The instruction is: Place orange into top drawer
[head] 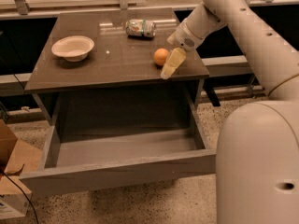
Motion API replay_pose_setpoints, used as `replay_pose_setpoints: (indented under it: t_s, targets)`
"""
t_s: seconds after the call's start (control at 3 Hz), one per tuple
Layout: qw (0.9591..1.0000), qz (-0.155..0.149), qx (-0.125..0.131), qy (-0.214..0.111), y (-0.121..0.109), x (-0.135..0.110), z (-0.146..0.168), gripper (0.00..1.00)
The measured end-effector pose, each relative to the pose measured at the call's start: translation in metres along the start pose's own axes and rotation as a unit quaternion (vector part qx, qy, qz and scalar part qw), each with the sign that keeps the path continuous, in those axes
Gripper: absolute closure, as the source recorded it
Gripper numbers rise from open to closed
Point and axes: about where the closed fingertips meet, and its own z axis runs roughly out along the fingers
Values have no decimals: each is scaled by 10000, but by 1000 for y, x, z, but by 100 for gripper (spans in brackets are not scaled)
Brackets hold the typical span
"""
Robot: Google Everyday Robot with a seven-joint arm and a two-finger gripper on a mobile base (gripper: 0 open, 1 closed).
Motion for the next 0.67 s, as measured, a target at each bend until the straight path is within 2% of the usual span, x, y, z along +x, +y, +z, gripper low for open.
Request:
replay_pose_setpoints:
  t_s: [0.67]
  targets:
    - [9999, -48, -110, -100, -8, -19, 15, 49]
